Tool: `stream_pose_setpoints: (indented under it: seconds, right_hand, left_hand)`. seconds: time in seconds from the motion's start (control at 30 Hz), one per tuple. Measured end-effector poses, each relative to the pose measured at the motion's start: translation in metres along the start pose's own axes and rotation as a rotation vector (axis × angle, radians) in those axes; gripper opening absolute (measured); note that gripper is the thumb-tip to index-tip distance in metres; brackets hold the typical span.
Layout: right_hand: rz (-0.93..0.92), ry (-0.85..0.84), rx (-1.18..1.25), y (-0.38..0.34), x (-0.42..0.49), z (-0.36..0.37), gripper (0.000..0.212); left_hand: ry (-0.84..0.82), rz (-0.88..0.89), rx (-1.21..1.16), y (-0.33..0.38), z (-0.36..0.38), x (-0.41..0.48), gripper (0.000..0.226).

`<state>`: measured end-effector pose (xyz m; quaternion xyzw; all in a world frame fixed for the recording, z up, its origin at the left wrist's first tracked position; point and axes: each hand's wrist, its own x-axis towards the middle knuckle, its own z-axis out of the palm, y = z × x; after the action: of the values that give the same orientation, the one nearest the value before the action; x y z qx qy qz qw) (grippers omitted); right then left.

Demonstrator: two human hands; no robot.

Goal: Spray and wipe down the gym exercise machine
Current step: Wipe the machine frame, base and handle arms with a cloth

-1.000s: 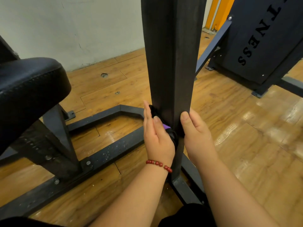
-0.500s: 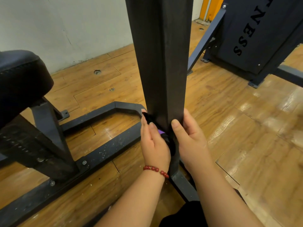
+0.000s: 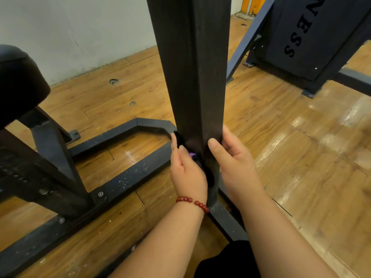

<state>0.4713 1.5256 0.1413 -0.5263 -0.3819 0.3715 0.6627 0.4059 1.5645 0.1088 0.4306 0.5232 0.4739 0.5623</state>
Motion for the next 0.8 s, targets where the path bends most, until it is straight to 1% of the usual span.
stream_pose_setpoints:
  seconds: [0.1, 0.17, 0.2, 0.27, 0.3, 0.37, 0.43, 0.5, 0.6, 0.67, 0.73, 0.8]
  right_hand:
    - [0.022, -0.016, -0.01, 0.004, -0.003, -0.005, 0.05]
    - [0.032, -0.012, 0.016, 0.005, -0.006, -0.006, 0.05]
    - [0.038, -0.008, 0.024, 0.006, -0.006, -0.006, 0.048]
    - [0.057, 0.008, 0.031, 0.007, -0.006, -0.005, 0.038]
    - [0.068, 0.019, 0.034, 0.008, -0.006, -0.006, 0.035]
    - [0.082, 0.03, 0.034, 0.009, -0.006, -0.006, 0.036]
    - [0.098, 0.028, 0.035, 0.008, -0.006, -0.006, 0.036]
    - [0.099, 0.022, 0.036, 0.007, -0.007, -0.007, 0.036]
    - [0.093, 0.02, 0.036, 0.007, -0.007, -0.008, 0.038]
    - [0.087, 0.02, 0.044, 0.007, -0.007, -0.008, 0.038]
    - [0.098, 0.031, 0.058, 0.008, -0.007, -0.007, 0.038]
    - [0.105, 0.045, 0.055, 0.008, -0.007, -0.007, 0.037]
  left_hand:
    - [0.045, 0.031, -0.035, 0.023, 0.007, -0.002, 0.041]
    - [0.038, 0.069, -0.032, 0.026, 0.009, -0.001, 0.042]
    - [0.026, 0.055, -0.036, 0.022, 0.008, -0.001, 0.045]
    - [0.004, -0.041, -0.049, 0.006, 0.006, -0.002, 0.048]
    - [0.003, -0.117, -0.063, -0.004, 0.005, -0.003, 0.045]
    - [0.018, -0.257, -0.09, -0.019, 0.003, -0.005, 0.039]
    - [0.042, -0.331, -0.12, -0.023, 0.002, -0.008, 0.037]
    - [0.068, -0.329, -0.114, -0.016, 0.004, -0.009, 0.037]
    - [0.092, -0.205, -0.113, 0.002, 0.009, -0.008, 0.037]
    - [0.072, -0.161, -0.1, 0.003, 0.009, -0.007, 0.038]
    - [0.023, -0.188, -0.098, -0.008, 0.006, -0.007, 0.039]
    - [0.012, -0.285, -0.113, -0.024, 0.002, -0.008, 0.036]
